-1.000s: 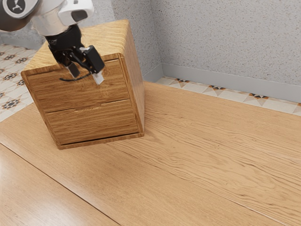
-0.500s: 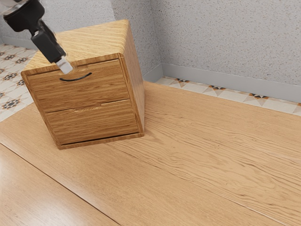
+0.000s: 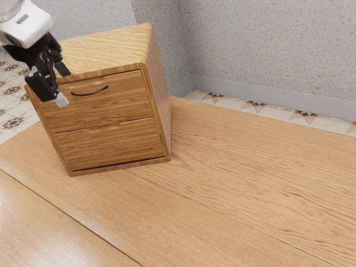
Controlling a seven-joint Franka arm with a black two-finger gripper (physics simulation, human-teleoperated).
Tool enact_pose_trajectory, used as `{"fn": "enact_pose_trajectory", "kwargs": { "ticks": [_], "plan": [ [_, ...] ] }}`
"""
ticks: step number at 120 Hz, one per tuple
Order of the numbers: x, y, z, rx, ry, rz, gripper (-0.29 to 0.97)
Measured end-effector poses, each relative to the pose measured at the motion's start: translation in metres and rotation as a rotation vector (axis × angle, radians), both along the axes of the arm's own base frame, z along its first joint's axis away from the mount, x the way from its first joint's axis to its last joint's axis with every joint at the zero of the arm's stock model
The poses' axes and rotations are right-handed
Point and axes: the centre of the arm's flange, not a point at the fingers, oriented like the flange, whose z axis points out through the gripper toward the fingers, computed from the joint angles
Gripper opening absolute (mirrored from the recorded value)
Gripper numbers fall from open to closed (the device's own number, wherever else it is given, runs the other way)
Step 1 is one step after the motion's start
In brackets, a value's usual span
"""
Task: Pull the drawer handle with one arm to open the drawer
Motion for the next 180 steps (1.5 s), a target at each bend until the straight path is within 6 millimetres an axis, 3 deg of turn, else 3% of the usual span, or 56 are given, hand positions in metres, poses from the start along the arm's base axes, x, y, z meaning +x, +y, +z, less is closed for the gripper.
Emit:
{"fn": "enact_pose_trajectory", "kwargs": {
  "ticks": [14,41,56,73,89,108,128,180],
  "plan": [
    [0.006,0.026,-0.019,0.041,0.002,-0.015,0.68],
    [0.032,0.031,-0.040,0.109,-0.048,-0.099,0.68],
    [0.022,0.059,-0.041,0.114,-0.066,-0.086,0.68],
    [0.007,0.075,-0.030,0.125,-0.094,-0.089,0.68],
    [-0.001,0.084,-0.023,0.141,-0.109,-0.097,0.68],
    [0.020,0.084,-0.046,0.158,-0.069,-0.118,0.68],
    [0.019,0.099,-0.055,0.160,-0.060,-0.111,0.68],
    [0.048,0.095,-0.095,0.198,-0.089,-0.154,0.68]
  ]
}}
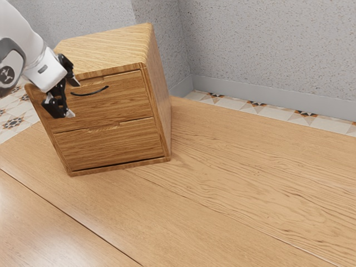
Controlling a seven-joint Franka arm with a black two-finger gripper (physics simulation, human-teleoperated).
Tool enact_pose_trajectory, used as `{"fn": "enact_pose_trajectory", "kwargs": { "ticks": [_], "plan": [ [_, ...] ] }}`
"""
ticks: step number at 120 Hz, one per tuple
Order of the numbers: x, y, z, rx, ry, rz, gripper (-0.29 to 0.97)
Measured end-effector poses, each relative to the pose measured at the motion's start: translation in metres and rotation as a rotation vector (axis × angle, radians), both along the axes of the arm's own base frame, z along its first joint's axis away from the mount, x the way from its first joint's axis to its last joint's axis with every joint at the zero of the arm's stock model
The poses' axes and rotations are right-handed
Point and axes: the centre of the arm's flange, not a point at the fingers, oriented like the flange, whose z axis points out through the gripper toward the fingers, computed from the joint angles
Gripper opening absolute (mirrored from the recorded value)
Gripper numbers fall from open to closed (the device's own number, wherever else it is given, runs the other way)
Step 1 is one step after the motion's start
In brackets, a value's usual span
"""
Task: Pull the drawer handle with one arm to open the drawer
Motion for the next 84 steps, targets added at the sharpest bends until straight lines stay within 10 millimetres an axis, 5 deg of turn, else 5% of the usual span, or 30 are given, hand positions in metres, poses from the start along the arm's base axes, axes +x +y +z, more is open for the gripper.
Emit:
{"fn": "enact_pose_trajectory", "kwargs": {
  "ticks": [31,84],
  "plan": [
    [0.029,-0.005,-0.034,0.024,0.009,-0.013,0.68],
    [0.014,-0.013,-0.046,-0.005,0.003,-0.030,0.67]
  ]
}}
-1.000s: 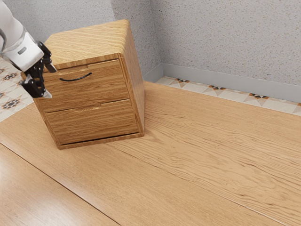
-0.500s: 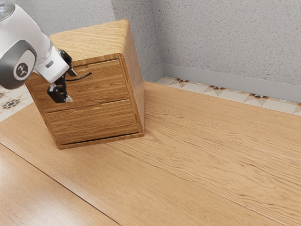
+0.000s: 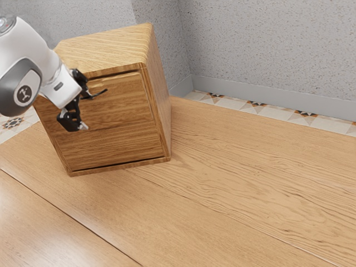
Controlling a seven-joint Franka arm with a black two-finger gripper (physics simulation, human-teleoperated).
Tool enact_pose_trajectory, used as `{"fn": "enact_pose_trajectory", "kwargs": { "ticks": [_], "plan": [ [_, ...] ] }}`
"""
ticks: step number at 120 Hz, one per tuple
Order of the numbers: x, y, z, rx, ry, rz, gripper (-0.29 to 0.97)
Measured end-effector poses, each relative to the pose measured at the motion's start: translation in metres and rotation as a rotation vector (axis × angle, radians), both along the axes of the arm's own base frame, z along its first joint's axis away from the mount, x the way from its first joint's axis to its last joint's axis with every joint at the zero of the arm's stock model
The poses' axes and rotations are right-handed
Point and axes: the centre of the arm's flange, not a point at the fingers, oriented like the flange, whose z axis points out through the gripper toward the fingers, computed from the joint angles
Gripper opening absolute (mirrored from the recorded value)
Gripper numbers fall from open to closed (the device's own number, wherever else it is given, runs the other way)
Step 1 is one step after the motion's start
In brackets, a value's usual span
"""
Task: Pull the drawer handle with one arm to open the drawer
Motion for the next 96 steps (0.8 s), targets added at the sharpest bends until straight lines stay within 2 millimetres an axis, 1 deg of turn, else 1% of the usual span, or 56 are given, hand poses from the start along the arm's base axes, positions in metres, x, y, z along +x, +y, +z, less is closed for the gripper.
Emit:
{"fn": "enact_pose_trajectory", "kwargs": {
  "ticks": [7,13,17,21,25,31,36,40,44,49,53,56,59,64,67,71,76,79,83,89,96],
  "plan": [
    [-0.006,-0.006,-0.002,-0.014,0.000,-0.012,0.68],
    [-0.012,-0.014,-0.003,-0.027,-0.005,-0.029,0.64],
    [-0.020,-0.018,-0.001,-0.039,-0.012,-0.040,0.62],
    [-0.032,-0.024,0.004,-0.057,-0.029,-0.056,0.54],
    [-0.049,-0.030,0.011,-0.075,-0.054,-0.076,0.43],
    [-0.091,-0.033,0.041,-0.125,-0.142,-0.098,0.49],
    [-0.130,-0.029,0.072,-0.173,-0.228,-0.109,0.53],
    [-0.158,-0.025,0.094,-0.203,-0.283,-0.115,0.56],
    [-0.177,-0.023,0.112,-0.223,-0.314,-0.116,0.58],
    [-0.187,-0.024,0.126,-0.242,-0.312,-0.103,0.60],
    [-0.185,-0.027,0.131,-0.256,-0.279,-0.075,0.62],
    [-0.181,-0.032,0.133,-0.259,-0.247,-0.055,0.62],
    [-0.174,-0.046,0.142,-0.245,-0.215,-0.046,0.63],
    [-0.159,-0.075,0.159,-0.213,-0.162,-0.038,0.64],
    [-0.147,-0.090,0.164,-0.201,-0.125,-0.029,0.65],
    [-0.126,-0.108,0.162,-0.190,-0.067,-0.011,0.65],
    [-0.093,-0.125,0.153,-0.187,0.007,0.024,0.66],
    [-0.081,-0.132,0.148,-0.193,0.041,0.046,0.66],
    [-0.075,-0.139,0.146,-0.205,0.069,0.074,0.67],
    [-0.074,-0.144,0.148,-0.225,0.091,0.117,0.67],
    [-0.073,-0.146,0.144,-0.244,0.120,0.173,0.67]
  ]
}}
